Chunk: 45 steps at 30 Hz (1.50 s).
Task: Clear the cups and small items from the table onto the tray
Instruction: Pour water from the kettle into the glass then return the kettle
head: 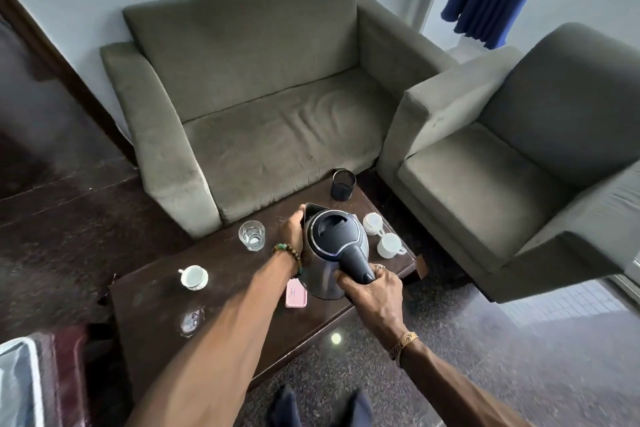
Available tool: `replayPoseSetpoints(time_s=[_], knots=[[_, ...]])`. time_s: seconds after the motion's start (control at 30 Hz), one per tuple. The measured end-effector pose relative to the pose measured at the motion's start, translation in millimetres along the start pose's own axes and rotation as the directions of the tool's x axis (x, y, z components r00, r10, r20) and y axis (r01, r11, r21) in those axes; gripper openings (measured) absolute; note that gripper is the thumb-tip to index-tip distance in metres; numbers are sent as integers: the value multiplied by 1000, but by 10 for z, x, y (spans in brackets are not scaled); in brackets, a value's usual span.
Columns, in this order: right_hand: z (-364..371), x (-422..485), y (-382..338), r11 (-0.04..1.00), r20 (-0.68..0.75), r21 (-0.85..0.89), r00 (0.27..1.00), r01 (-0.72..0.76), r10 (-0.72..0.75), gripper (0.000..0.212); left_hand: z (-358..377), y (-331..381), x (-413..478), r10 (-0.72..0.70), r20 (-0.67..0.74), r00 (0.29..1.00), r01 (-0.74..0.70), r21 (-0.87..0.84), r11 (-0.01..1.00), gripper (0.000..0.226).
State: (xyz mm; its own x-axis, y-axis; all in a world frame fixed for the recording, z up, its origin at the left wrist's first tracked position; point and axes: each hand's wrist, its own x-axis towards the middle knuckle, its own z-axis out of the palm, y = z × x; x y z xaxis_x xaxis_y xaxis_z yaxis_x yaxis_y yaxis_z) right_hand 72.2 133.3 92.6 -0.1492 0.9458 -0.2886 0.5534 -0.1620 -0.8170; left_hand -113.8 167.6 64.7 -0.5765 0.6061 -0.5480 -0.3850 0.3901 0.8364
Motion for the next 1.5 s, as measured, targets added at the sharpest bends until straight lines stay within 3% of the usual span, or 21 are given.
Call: replayPoseSetpoints(time_s=[0.1, 0.23, 0.4, 0.57, 0.67, 0.8, 0.93, 1.07, 1.13, 1.23, 1.33, 1.5], knots=[[28, 258, 4, 1000, 61, -3, 998, 28, -28, 50, 42, 23, 177, -20, -29, 999, 18, -71, 997, 33], [82, 615, 15, 992, 151, -62, 983, 111, -101, 48, -7, 23, 370, -56, -12, 998, 56, -30, 998, 26], [140, 967, -74, 969, 297, -130, 941, 210, -164, 41, -12, -14, 486, -91, -228, 969, 19, -300, 954, 32], [273, 1104, -249, 952, 393, -134, 897, 274, -203, 43, -179, 85, 433, -103, -342, 934, -81, -483, 872, 32], [395, 1115, -309, 935, 452, -130, 859, 329, -239, 51, -344, 91, 376, -106, -319, 942, -101, -570, 816, 28], [602, 1036, -372, 911, 492, -147, 828, 384, -270, 36, -615, -19, 382, -185, -334, 924, -76, -637, 767, 43], [796, 891, -329, 910, 502, -137, 819, 391, -277, 26, -867, -208, 417, -241, -382, 892, -75, -651, 755, 26], [938, 806, -286, 917, 501, -161, 831, 364, -242, 23, -1016, -372, 533, -294, -428, 854, -69, -655, 752, 26], [985, 796, -261, 923, 480, -182, 850, 338, -217, 32, -1032, -376, 564, -275, -391, 878, -55, -653, 755, 26], [1033, 813, -251, 933, 436, -217, 884, 288, -171, 56, -1033, -348, 623, -228, -310, 923, -19, -629, 777, 46], [1076, 831, -255, 939, 412, -245, 902, 243, -127, 56, -1006, -276, 658, -220, -252, 942, 34, -581, 813, 32], [1111, 931, -221, 944, 390, -260, 917, 203, -89, 56, -926, -275, 868, -247, -298, 922, 60, -519, 853, 24]])
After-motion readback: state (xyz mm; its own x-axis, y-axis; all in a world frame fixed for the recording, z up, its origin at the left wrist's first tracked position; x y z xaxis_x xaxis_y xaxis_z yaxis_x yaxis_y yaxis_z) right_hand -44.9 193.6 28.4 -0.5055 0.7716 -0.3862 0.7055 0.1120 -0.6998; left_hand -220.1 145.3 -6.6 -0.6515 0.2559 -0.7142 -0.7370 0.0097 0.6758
